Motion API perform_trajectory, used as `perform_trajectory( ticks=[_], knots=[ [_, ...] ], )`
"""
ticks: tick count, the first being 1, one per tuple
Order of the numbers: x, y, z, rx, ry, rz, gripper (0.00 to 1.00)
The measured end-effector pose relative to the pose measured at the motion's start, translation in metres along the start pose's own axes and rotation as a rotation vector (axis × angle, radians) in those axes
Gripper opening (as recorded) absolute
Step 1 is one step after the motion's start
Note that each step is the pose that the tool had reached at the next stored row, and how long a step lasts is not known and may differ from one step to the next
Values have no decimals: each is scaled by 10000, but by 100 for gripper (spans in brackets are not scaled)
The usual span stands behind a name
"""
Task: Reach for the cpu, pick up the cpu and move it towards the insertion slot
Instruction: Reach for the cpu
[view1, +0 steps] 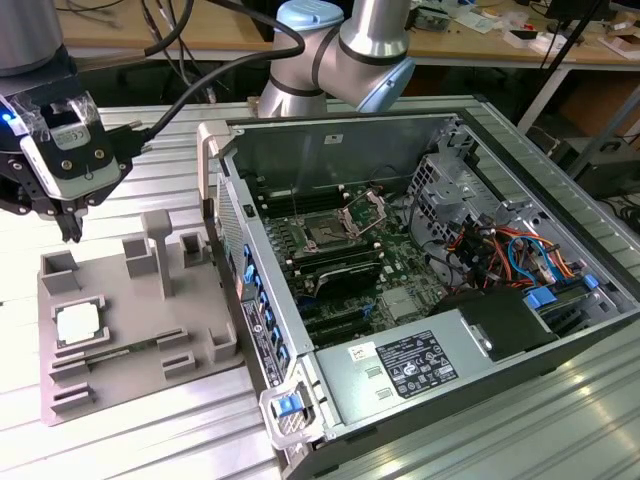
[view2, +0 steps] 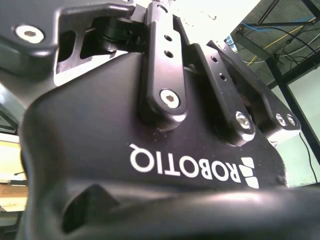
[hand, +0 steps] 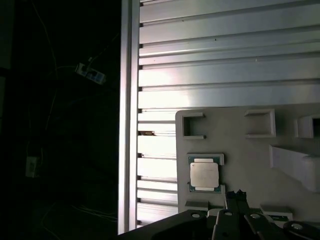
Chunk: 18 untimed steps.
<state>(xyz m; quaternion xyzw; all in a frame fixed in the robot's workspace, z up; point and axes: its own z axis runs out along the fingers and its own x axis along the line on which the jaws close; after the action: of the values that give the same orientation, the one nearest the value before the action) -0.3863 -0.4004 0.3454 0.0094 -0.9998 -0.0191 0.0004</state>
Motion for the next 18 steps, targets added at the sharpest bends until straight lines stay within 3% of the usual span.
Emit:
perform_trajectory(
  ticks=[18],
  knots=[
    [6, -41, 28, 0, 0, -2, 11]
  ],
)
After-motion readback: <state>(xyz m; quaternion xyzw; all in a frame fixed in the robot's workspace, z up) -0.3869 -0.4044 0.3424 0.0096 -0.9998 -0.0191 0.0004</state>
